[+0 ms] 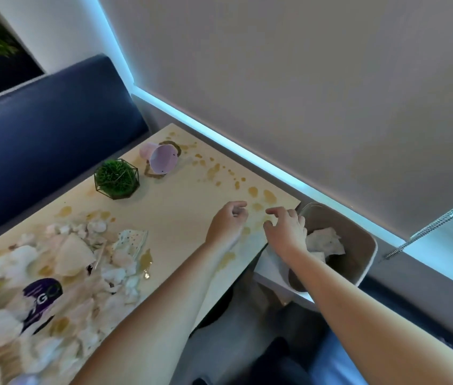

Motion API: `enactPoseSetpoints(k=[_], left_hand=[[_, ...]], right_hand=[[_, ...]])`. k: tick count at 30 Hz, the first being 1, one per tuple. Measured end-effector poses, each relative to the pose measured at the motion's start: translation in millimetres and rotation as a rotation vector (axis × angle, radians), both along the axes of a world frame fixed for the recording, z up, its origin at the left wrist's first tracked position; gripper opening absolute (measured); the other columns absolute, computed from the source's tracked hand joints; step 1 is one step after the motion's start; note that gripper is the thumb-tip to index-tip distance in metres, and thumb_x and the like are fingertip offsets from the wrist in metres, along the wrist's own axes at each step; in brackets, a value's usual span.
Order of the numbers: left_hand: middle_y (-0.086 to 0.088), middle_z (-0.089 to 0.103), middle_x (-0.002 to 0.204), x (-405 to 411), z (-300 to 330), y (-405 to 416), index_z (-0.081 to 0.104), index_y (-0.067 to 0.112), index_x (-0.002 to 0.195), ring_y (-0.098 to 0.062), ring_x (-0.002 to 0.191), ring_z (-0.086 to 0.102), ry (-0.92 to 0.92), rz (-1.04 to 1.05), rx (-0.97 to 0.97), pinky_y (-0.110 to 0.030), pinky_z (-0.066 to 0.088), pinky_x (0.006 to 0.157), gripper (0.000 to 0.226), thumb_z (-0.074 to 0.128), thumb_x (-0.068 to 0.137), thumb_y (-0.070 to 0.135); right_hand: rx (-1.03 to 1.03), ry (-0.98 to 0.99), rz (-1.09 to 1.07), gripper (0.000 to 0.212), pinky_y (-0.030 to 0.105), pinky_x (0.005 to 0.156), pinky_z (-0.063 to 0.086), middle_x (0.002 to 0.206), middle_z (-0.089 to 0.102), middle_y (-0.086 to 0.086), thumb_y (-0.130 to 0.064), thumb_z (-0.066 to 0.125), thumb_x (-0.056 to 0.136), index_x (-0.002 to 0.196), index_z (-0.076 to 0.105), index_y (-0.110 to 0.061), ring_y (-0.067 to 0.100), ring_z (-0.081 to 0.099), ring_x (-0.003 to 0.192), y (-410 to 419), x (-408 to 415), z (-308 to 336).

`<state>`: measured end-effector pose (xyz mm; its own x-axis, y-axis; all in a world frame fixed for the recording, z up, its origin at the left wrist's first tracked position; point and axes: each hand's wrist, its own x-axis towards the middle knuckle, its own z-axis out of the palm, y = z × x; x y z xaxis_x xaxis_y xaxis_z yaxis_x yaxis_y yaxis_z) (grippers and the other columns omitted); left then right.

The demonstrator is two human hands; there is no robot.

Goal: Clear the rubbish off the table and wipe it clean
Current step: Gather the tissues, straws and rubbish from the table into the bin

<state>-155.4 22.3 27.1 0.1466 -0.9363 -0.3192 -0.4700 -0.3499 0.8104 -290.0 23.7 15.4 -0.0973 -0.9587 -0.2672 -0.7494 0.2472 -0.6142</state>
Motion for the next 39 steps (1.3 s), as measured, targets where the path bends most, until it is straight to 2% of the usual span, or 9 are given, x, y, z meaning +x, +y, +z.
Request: enactPoseSetpoints(k=[6, 11, 16, 19, 24, 29, 33, 36, 39], left_hand=[[0.008, 0.059, 0.108, 81, -1, 48, 0.062, 0.03, 0.115, -0.009, 0.08, 0.058, -0.089, 0.109, -0.012, -0.03, 0.045, 0.073, 0.022, 0.047, 0.098, 0.027], [0.01, 0.063, 0.103, 139, -8, 96, 0.063, 0.035, 0.109, -0.009, 0.087, 0.06, -0.117, 0.189, -0.013, -0.029, 0.047, 0.076, 0.024, 0.048, 0.094, 0.024], [0.018, 0.059, 0.099, 189, -12, 138, 0.062, 0.038, 0.106, -0.003, 0.085, 0.058, -0.141, 0.267, -0.014, -0.028, 0.047, 0.073, 0.021, 0.049, 0.096, 0.025], [0.019, 0.058, 0.102, 213, -13, 160, 0.063, 0.038, 0.107, 0.001, 0.085, 0.057, -0.152, 0.295, -0.013, -0.022, 0.042, 0.064, 0.022, 0.048, 0.096, 0.025], [0.018, 0.062, 0.103, 241, -22, 188, 0.065, 0.034, 0.109, 0.004, 0.091, 0.058, -0.134, 0.251, -0.021, -0.02, 0.046, 0.071, 0.02, 0.051, 0.097, 0.026], [0.02, 0.058, 0.106, 249, -31, 212, 0.066, 0.033, 0.109, 0.008, 0.093, 0.054, -0.131, 0.206, -0.03, -0.012, 0.041, 0.072, 0.026, 0.049, 0.098, 0.016], [0.015, 0.058, 0.11, 253, -35, 222, 0.063, 0.03, 0.113, 0.007, 0.094, 0.052, -0.116, 0.21, -0.03, -0.012, 0.04, 0.075, 0.027, 0.048, 0.099, 0.013], [0.015, 0.057, 0.11, 256, -34, 225, 0.063, 0.03, 0.112, 0.008, 0.092, 0.053, -0.081, 0.236, -0.021, -0.008, 0.039, 0.07, 0.024, 0.047, 0.1, 0.017], [0.015, 0.058, 0.108, 257, -26, 221, 0.064, 0.028, 0.11, 0.01, 0.09, 0.054, -0.039, 0.27, -0.047, -0.007, 0.04, 0.067, 0.017, 0.051, 0.099, 0.027]], right_hand=[[0.046, -0.175, 0.124, 0.031, 0.032, 0.076, 0.046, 0.115, 0.056, 0.0, -0.016, 0.042, 0.093, 0.117, 0.06, -0.025, 0.024, 0.049, 0.112, 36, 78, -1], [0.128, -0.289, 0.166, 0.025, 0.023, 0.043, 0.037, 0.092, 0.06, -0.002, -0.012, 0.044, 0.092, 0.105, 0.062, -0.024, 0.014, 0.053, 0.058, 77, 134, -4], [0.182, -0.301, 0.2, 0.021, 0.031, 0.048, 0.041, 0.081, 0.058, -0.002, -0.015, 0.047, 0.092, 0.103, 0.063, -0.024, 0.019, 0.05, 0.055, 112, 178, -13], [0.203, -0.213, 0.296, 0.014, 0.036, 0.055, 0.052, 0.093, 0.057, -0.003, -0.026, 0.056, 0.092, 0.104, 0.061, -0.025, 0.018, 0.054, 0.066, 130, 195, -17], [0.268, -0.128, 0.353, 0.066, 0.039, 0.068, 0.059, 0.123, 0.04, -0.003, -0.065, 0.067, 0.076, 0.127, 0.048, -0.027, 0.017, 0.059, 0.091, 155, 214, -24], [0.208, -0.076, 0.388, 0.085, 0.029, 0.065, 0.047, 0.136, 0.032, -0.005, -0.074, 0.065, 0.071, 0.139, 0.037, -0.031, 0.016, 0.058, 0.094, 175, 224, -25], [0.192, -0.035, 0.443, 0.076, 0.034, 0.071, 0.052, 0.133, 0.037, -0.004, -0.049, 0.075, 0.076, 0.138, 0.037, -0.03, 0.019, 0.057, 0.103, 182, 228, -28], [0.213, -0.117, 0.345, 0.045, 0.04, 0.07, 0.056, 0.125, 0.046, 0.001, -0.015, 0.066, 0.083, 0.125, 0.051, -0.024, 0.021, 0.057, 0.092, 179, 231, -29], [0.151, -0.244, 0.229, 0.03, 0.029, 0.058, 0.047, 0.115, 0.05, 0.003, -0.005, 0.058, 0.083, 0.11, 0.057, -0.018, 0.016, 0.053, 0.076, 171, 238, -17]])
